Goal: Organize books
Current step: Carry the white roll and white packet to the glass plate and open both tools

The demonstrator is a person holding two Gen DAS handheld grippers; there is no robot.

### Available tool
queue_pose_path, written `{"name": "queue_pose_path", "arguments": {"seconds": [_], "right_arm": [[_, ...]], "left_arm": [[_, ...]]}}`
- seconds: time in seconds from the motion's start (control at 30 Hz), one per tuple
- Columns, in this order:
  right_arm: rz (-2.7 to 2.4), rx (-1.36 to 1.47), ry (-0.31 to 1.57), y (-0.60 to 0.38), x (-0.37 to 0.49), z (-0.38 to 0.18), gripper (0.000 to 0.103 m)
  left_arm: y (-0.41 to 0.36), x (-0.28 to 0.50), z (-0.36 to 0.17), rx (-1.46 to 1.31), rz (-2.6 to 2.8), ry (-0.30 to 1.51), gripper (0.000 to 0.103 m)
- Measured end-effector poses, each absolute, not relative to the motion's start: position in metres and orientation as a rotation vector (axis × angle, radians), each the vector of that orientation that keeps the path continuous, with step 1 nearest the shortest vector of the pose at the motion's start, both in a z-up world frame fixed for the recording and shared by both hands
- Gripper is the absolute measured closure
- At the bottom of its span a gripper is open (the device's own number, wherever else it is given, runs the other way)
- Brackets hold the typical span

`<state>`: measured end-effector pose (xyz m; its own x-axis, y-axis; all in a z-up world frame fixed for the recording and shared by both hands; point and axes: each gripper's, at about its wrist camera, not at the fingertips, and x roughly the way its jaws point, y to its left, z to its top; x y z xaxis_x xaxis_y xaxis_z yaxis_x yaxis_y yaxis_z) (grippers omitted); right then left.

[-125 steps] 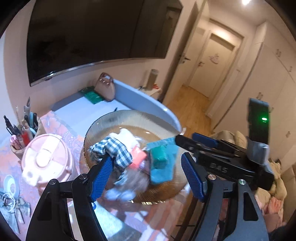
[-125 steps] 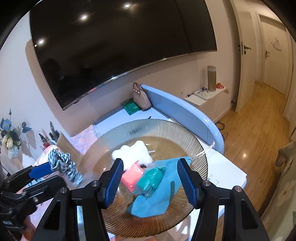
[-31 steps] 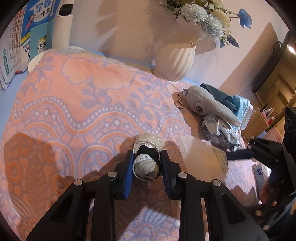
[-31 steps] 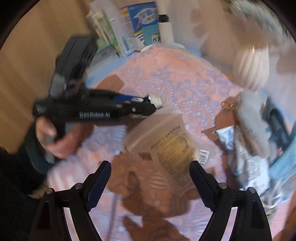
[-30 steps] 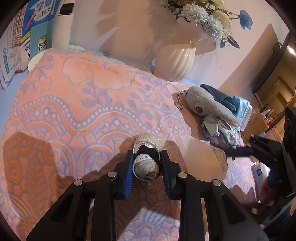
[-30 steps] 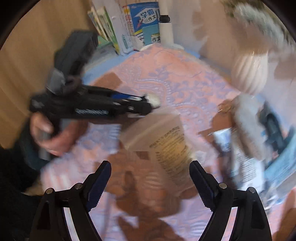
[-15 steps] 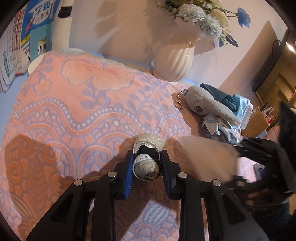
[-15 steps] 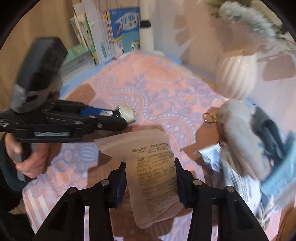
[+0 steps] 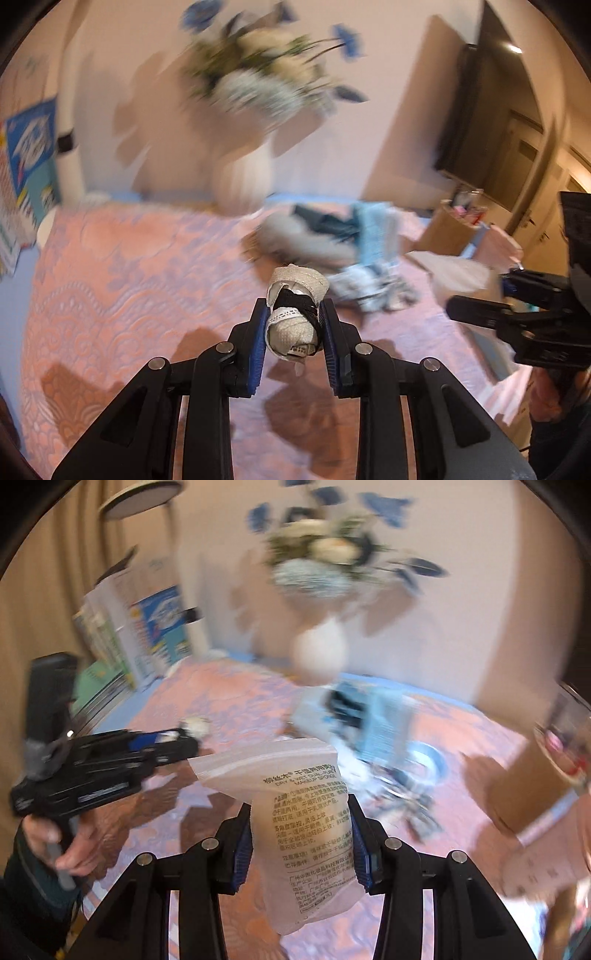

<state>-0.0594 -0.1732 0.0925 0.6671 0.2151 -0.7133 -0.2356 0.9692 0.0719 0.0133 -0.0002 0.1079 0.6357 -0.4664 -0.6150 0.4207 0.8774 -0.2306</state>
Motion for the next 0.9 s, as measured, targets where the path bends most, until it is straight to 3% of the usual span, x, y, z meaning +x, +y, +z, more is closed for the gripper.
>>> {"name": "queue_pose_path", "arguments": {"seconds": [0.5,0.9], "right_arm": [[-0.201,0.228,0.71,-0.35,-0.151,0.132,0.059],[-0.5,0.407,0.587,-0.506,-0.223,0.144,0.059]], "left_arm": [[-0.191,-0.024,0.175,-0.022,-0.857,0.673,0.079],[-0.358,-0.05,0.176,0.084,-1.049,0.703,0.079]]}}
